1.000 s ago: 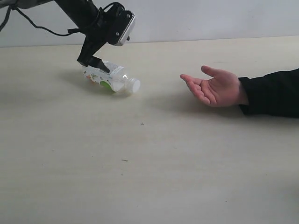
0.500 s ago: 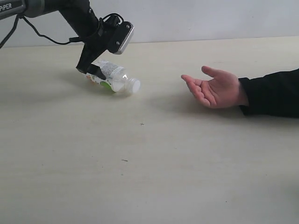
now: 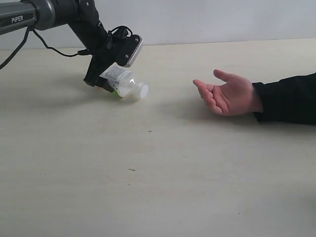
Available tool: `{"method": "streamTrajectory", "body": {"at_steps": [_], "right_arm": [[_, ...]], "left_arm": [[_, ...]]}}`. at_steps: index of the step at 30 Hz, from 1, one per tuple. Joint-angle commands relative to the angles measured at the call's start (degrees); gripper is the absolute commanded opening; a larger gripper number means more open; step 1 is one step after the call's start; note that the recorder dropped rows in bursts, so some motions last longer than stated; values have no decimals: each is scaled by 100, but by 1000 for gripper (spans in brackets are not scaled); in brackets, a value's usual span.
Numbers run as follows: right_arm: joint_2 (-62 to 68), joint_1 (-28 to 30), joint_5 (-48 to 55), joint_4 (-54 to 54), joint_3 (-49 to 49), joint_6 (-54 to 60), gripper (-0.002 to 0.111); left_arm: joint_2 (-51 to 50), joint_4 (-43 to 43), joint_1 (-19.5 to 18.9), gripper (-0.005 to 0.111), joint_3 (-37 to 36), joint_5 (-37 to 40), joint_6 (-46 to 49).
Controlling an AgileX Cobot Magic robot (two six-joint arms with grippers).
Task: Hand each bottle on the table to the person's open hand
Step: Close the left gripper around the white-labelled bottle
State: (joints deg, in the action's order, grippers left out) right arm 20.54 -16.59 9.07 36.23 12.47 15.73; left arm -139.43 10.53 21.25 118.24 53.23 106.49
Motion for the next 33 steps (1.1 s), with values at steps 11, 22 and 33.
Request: {"method": "streamTrajectory", "body": {"at_steps": [11, 22, 33], "right_arm": [[-47, 0, -17, -14, -18, 6, 0], [-47, 0, -17, -14, -18, 6, 0], [-47, 0, -17, -14, -18, 6, 0]], "left_arm": [[-22, 11, -12, 104, 29, 131, -55], [-26, 11, -12, 103, 29, 398, -73], [-26, 11, -12, 2, 29, 320, -226]]}}
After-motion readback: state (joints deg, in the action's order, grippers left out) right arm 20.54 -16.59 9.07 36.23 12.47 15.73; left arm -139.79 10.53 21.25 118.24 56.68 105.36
